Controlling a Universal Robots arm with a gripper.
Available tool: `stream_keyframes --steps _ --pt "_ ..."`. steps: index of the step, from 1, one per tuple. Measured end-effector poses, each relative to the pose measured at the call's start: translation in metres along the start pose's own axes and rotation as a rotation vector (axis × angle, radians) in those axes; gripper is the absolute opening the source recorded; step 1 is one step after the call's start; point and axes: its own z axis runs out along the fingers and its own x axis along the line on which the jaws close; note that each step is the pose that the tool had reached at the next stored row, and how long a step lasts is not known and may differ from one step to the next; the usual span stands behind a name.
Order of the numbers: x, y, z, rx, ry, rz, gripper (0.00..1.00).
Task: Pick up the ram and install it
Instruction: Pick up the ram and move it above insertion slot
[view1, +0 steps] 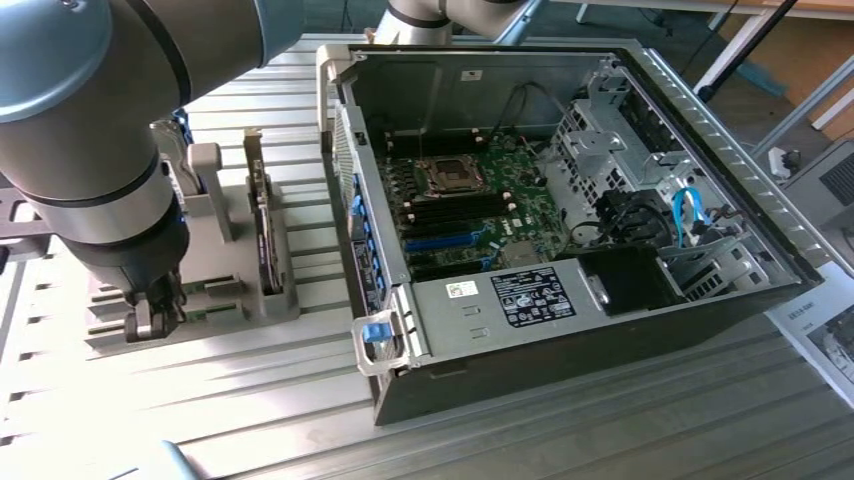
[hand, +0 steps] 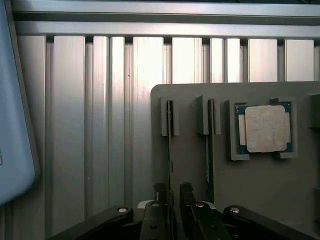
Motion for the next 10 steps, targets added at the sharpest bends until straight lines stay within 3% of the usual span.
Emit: stream_keyframes --steps 10 --pt "-0.0006 -0.0002 0.0038 0.0004 -0.0003 0.000 0.25"
